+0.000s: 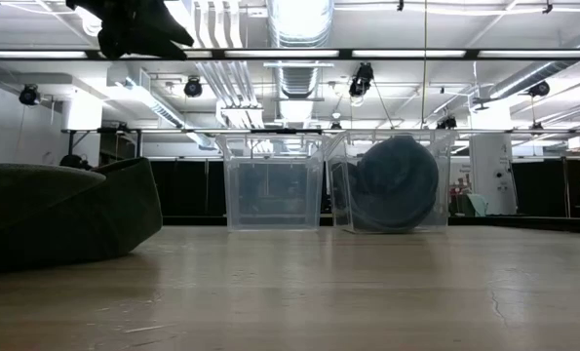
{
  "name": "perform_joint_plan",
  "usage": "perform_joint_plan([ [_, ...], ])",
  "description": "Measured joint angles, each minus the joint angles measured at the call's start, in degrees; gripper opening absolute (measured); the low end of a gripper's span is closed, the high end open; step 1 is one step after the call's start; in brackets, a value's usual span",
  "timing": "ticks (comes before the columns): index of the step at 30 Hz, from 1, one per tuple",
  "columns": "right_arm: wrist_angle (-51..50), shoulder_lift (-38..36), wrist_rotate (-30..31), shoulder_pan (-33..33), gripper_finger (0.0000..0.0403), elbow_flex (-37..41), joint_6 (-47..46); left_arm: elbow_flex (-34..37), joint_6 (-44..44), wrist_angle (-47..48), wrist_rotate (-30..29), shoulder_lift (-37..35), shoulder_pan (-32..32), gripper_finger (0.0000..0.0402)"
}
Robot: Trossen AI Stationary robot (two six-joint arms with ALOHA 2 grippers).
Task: Pick & Place hat
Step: Put the right dark gray cap into the left transparent bin
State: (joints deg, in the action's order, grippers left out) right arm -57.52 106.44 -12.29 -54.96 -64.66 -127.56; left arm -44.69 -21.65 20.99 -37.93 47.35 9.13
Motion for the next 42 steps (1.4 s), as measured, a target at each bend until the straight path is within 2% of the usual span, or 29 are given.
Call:
perform_joint_plan([
  [5,-0.3,-1.6,1.2,0.1,0.0203,0.8,-0.6,0.0,-0.8,0.0,0.0,0.0,0.0,0.0194],
  [10,-0.9,-4.4,8.7,0.2,0.0203,1.7,-2.0,0.0,-0.5,0.0,0.0,0.0,0.0,0.0194],
  [16,-1.7,-4.8,8.7,2.3,0.0203,3.0,3.4,0.0,-0.5,0.0,0.0,0.0,0.0,0.0194],
  [21,-6.4,-6.2,9.6,2.3,0.0203,0.9,3.4,0.0,-0.5,0.0,0.0,0.0,0.0,0.0194],
  [25,-10.5,-8.5,9.8,2.2,0.0203,-2.2,1.8,0.0,-0.5,0.0,0.0,0.0,0.0,0.0194],
  [31,-9.4,-11.0,9.0,0.1,0.0203,-4.7,-5.7,0.0,-0.5,0.0,0.0,0.0,0.0,0.0194],
  [35,-7.7,-10.8,4.7,-0.7,0.0203,-5.0,-6.2,0.0,-0.5,0.0,0.0,0.0,0.0,0.0194],
  [42,-6.5,-9.2,4.5,-1.4,0.0203,-4.5,-6.4,0.0,-0.1,0.0,0.0,0.0,0.0,0.0194],
])
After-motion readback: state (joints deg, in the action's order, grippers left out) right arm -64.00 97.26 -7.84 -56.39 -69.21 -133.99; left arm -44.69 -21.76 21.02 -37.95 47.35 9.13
